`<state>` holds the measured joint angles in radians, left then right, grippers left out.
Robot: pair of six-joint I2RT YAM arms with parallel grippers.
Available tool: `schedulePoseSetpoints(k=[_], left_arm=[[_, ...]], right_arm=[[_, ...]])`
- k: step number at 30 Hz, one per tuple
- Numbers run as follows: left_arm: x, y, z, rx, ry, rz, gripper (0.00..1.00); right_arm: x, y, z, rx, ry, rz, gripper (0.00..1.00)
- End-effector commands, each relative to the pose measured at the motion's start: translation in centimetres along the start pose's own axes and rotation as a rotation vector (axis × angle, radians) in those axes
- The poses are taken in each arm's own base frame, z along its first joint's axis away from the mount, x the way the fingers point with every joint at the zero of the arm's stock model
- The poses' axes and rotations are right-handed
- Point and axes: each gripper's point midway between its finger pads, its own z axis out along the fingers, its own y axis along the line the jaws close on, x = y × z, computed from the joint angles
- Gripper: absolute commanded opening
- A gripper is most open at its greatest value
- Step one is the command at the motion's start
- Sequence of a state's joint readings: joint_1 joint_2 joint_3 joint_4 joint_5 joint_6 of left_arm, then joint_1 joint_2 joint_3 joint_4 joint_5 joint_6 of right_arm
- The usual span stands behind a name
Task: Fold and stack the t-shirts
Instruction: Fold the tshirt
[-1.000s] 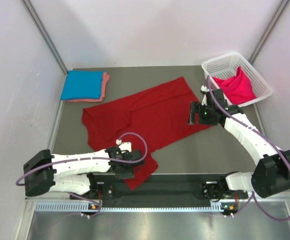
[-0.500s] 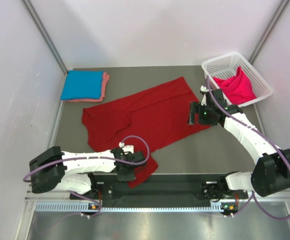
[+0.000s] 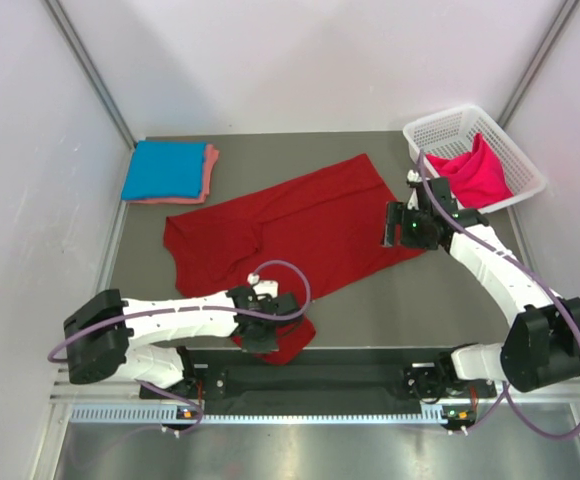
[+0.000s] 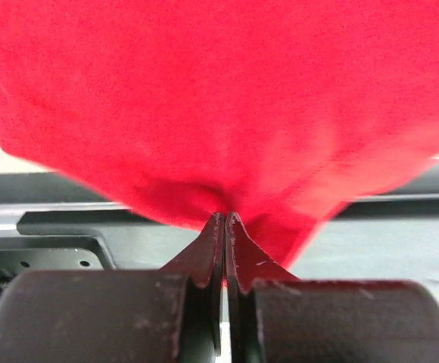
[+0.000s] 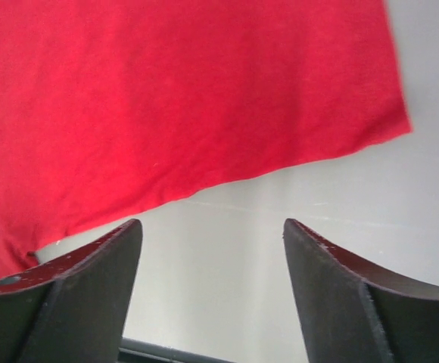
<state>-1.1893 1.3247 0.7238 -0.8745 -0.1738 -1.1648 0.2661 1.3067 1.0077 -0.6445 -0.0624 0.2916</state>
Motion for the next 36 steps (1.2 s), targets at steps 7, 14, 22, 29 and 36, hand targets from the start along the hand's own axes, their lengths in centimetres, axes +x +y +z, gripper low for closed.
schedulePoseSetpoints(k=[7,14,22,29,36], left_arm=[[-4.4,-0.8,-4.6,-0.029,-0.159,0.103,0.0],[-4.5,-0.6,-4.9,-0.001,-0.182,0.103,0.0],[-4.0,0.3,-4.8,-0.003,-0.173,0.079,0.0],[-4.0,0.5,-5.1,0.002,-0.177,0.076,0.0],[-4.8,0.4,-6.1,0.015,-0.208,0.076,0.0]], right_arm=[[-0.3,-7.6,1.6,0.276,0.017,0.182,0.6],[-1.3,-11.2,2.9,0.318,-0.099,0.384,0.52],[-2.0,-13.6,5.2,0.29,-0.137,0.526,0.47],[-0.5,-13.4,6.8,0.257,-0.109,0.606,0.44],[0.6,-13.9,8.2,0.267,-0.089,0.637,0.42]])
